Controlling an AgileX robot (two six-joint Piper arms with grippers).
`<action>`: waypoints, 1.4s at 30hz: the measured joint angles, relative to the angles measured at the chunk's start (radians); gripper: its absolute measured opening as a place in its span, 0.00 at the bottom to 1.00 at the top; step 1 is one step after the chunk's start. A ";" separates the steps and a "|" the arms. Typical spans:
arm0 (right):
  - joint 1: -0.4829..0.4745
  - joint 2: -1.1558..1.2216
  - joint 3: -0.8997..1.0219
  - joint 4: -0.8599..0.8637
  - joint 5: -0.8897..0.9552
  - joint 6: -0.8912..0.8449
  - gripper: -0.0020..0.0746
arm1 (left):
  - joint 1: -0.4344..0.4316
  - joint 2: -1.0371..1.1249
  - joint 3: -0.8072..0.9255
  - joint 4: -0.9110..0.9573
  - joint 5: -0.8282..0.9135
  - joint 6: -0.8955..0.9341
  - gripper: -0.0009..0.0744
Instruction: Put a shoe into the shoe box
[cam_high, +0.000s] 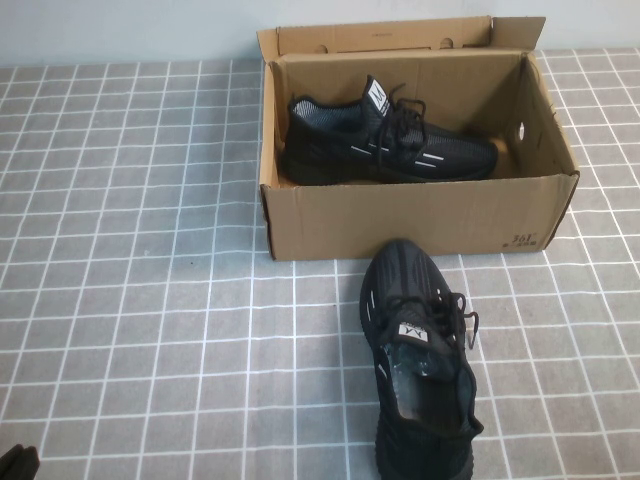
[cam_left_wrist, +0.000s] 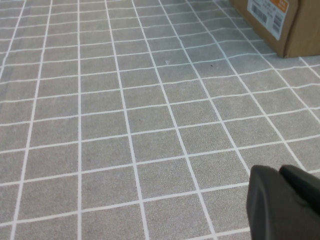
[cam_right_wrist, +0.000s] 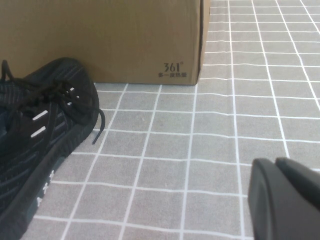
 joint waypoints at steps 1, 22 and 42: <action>0.000 0.000 0.000 0.000 0.000 0.000 0.01 | 0.000 0.000 0.000 0.000 0.000 0.000 0.01; 0.000 0.000 0.000 0.607 -0.313 0.000 0.01 | 0.000 0.000 0.000 0.000 0.001 0.000 0.01; -0.001 0.572 -0.547 0.403 0.487 -0.021 0.01 | 0.000 0.000 0.000 0.000 0.001 0.000 0.01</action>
